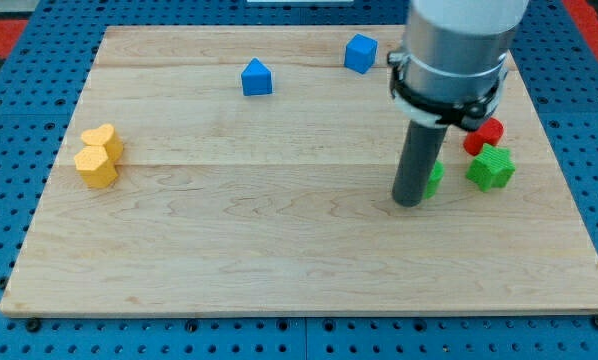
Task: Push the green circle into the green star
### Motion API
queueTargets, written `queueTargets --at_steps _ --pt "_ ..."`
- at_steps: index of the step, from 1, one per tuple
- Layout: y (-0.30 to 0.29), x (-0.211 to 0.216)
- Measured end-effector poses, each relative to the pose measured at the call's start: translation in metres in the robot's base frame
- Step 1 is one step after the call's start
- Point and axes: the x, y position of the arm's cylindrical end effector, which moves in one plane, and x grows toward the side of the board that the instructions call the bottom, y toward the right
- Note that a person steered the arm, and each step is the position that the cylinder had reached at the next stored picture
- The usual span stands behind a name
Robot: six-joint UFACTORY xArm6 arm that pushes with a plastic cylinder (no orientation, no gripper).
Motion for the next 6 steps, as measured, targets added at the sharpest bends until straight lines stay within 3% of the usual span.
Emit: queueTargets --at_steps 1,2,3,6 --pt "0.009 0.008" --pt "-0.024 0.017" --pt "-0.032 -0.006" --pt "0.017 -0.028"
